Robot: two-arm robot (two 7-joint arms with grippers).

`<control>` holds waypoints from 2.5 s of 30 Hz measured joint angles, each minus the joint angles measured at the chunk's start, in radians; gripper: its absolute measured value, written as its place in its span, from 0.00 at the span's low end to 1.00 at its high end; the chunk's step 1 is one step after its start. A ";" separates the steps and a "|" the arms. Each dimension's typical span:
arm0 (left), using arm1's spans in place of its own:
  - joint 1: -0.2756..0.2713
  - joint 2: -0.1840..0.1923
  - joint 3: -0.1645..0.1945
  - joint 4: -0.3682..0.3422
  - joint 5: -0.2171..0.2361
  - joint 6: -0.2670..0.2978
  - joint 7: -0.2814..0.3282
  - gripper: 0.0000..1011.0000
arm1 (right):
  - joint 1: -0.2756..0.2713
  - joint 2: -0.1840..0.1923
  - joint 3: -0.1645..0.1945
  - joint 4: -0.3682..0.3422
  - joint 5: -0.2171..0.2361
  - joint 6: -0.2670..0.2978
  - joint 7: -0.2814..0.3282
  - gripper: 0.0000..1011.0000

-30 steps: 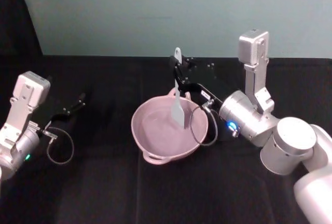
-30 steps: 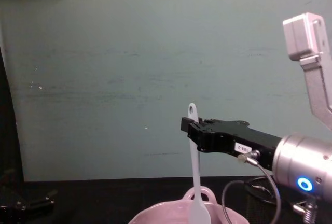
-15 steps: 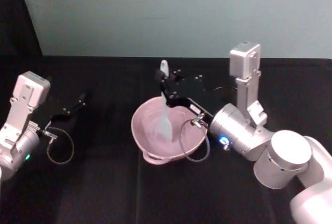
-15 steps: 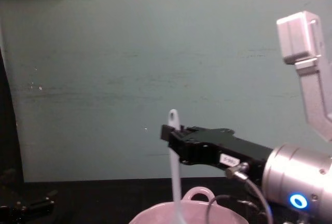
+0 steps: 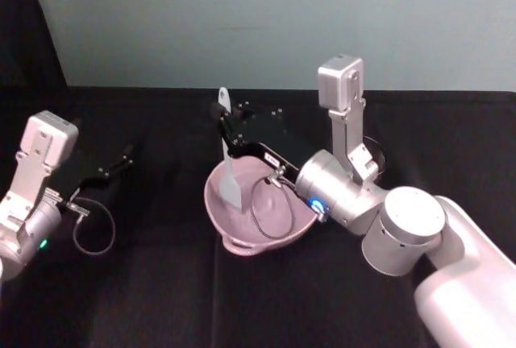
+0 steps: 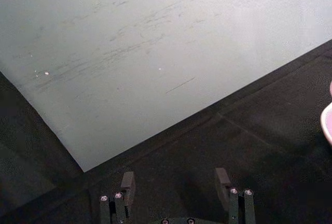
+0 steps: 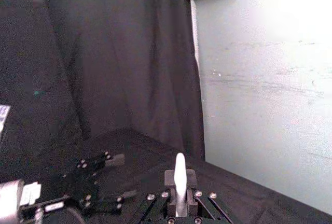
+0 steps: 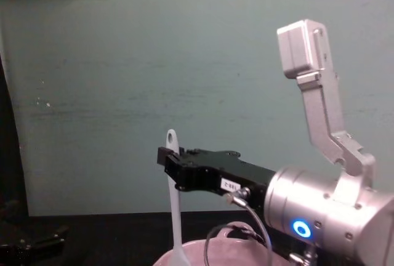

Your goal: Use the one hand to pick up the spoon and stir the clear water in the bowl.

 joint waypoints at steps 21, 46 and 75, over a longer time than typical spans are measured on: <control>0.000 0.000 0.000 0.000 0.000 0.000 0.000 1.00 | 0.047 0.005 0.059 0.065 0.000 -0.011 -0.025 0.11; 0.000 0.000 0.000 0.000 0.000 0.000 0.000 1.00 | -0.068 0.059 0.065 -0.088 0.028 0.001 -0.014 0.11; 0.000 0.000 0.000 0.000 0.000 0.000 0.000 1.00 | -0.111 0.116 0.187 -0.321 0.118 0.041 -0.082 0.11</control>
